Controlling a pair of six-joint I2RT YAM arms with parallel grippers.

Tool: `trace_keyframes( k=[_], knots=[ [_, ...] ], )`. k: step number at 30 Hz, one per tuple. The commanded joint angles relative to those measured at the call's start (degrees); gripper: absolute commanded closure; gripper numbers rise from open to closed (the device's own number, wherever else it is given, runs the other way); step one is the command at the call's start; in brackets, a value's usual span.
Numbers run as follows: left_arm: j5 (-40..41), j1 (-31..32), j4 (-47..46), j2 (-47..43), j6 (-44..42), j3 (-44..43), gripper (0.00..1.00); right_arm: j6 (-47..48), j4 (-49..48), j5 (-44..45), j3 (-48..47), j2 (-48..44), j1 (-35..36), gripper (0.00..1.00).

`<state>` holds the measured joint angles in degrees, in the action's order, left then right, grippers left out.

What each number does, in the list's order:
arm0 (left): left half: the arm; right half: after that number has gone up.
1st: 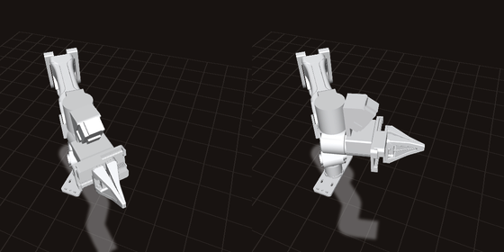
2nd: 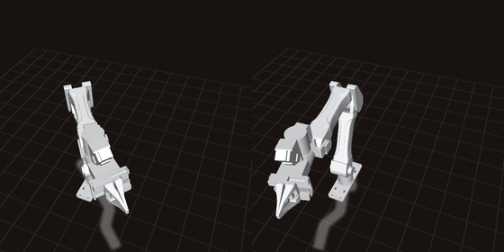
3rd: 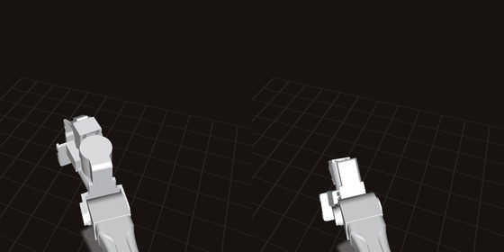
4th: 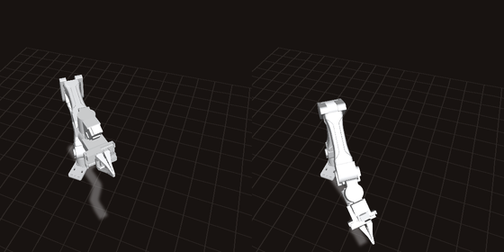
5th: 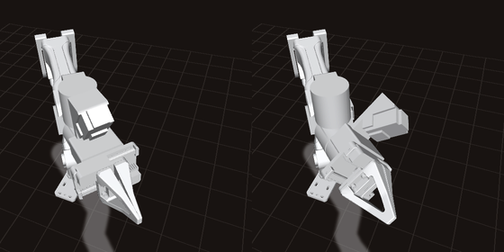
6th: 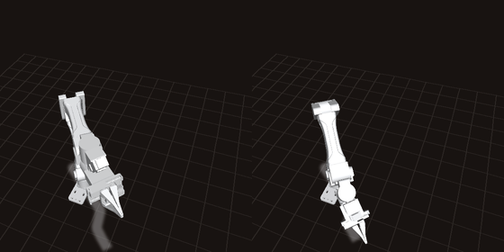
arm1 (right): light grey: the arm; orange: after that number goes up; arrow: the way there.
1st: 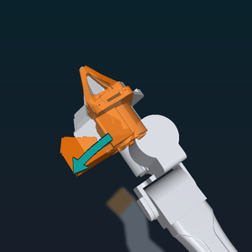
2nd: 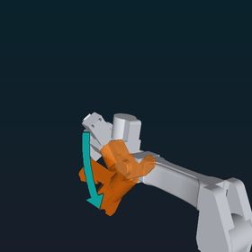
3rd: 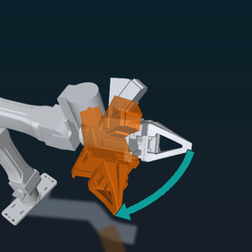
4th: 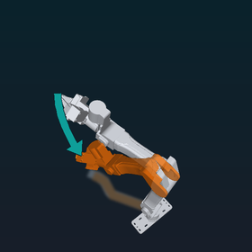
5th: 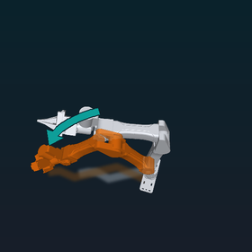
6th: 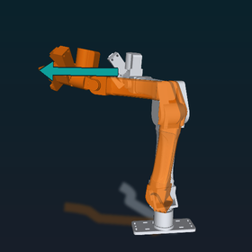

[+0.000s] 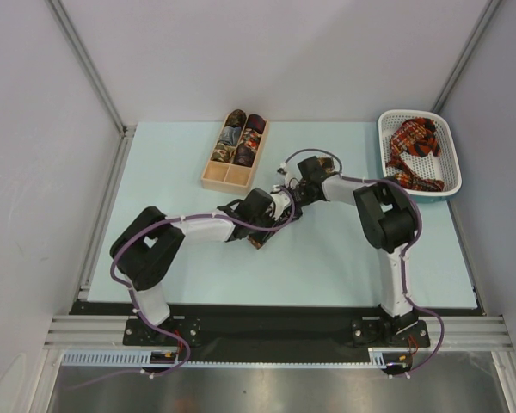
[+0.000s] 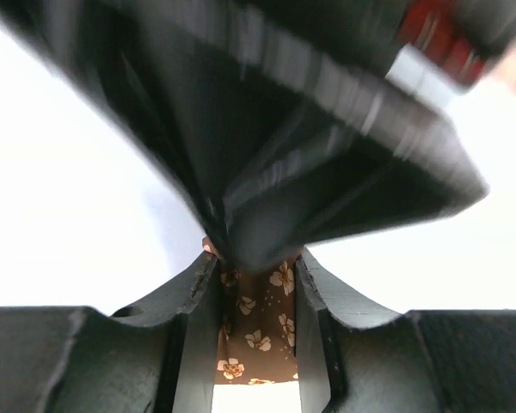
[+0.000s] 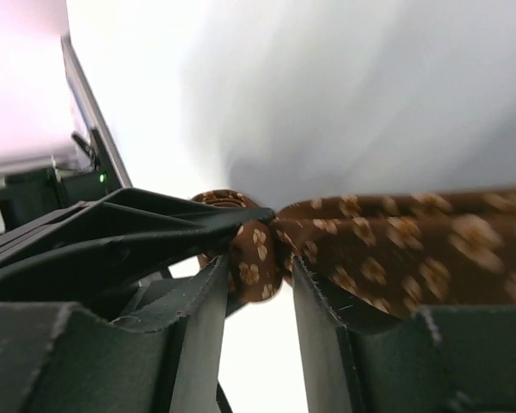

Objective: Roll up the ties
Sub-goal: Roll the tie

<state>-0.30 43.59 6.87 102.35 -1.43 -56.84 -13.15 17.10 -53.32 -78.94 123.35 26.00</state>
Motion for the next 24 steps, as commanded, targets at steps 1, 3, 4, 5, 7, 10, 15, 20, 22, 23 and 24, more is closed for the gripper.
trace_keyframes(
  k=[1, 3, 4, 5, 7, 10, 15, 20, 22, 23, 24],
  knots=[
    [1.3, -0.6, 6.2, 2.0, 0.5, -0.3, 0.69, -2.6, -3.6, 3.8, 0.8, -5.7, -2.4, 0.57],
    [1.2, -0.6, 6.4, 2.2, 0.5, -0.5, 0.69, -4.9, -5.5, 4.7, 2.6, -7.9, -3.9, 0.57],
    [1.3, -0.6, 6.6, 2.2, 0.5, -0.5, 0.69, -5.6, -7.3, 5.5, 3.8, -8.6, -4.4, 0.57],
    [1.3, -0.7, 6.7, 2.2, 0.5, -0.7, 0.69, -7.1, -8.6, 6.3, 5.0, -11.1, -5.4, 0.57],
    [1.3, -0.7, 7.2, 2.7, 0.5, -1.0, 0.69, -8.1, -11.8, 9.8, 10.0, -14.2, -6.6, 0.58],
    [0.9, -0.9, 8.1, 3.4, 0.6, -2.0, 0.70, -10.4, -16.6, 15.4, 19.8, -22.3, -8.3, 0.61],
    [0.7, -0.9, 9.6, 4.2, 1.1, -3.5, 0.70, -11.0, -23.9, 32.0, 36.5, -38.3, -4.7, 0.61],
    [0.7, -0.9, 10.8, 5.1, 1.1, -4.7, 0.71, -10.2, -26.7, 46.0, 48.8, -55.0, 6.0, 0.59],
    [0.0, -0.9, 11.2, 5.4, 1.1, -4.9, 0.71, -7.8, -27.2, 56.7, 50.4, -60.5, 15.4, 0.60],
    [-0.8, -1.0, 11.3, 5.4, 1.0, -5.0, 0.71, -6.8, -27.3, 64.4, 51.4, -61.9, 18.7, 0.61],
    [-1.2, -1.0, 11.4, 5.6, 1.1, -5.0, 0.71, -5.5, -27.5, 67.7, 51.8, -62.9, 22.3, 0.63]
  ],
)
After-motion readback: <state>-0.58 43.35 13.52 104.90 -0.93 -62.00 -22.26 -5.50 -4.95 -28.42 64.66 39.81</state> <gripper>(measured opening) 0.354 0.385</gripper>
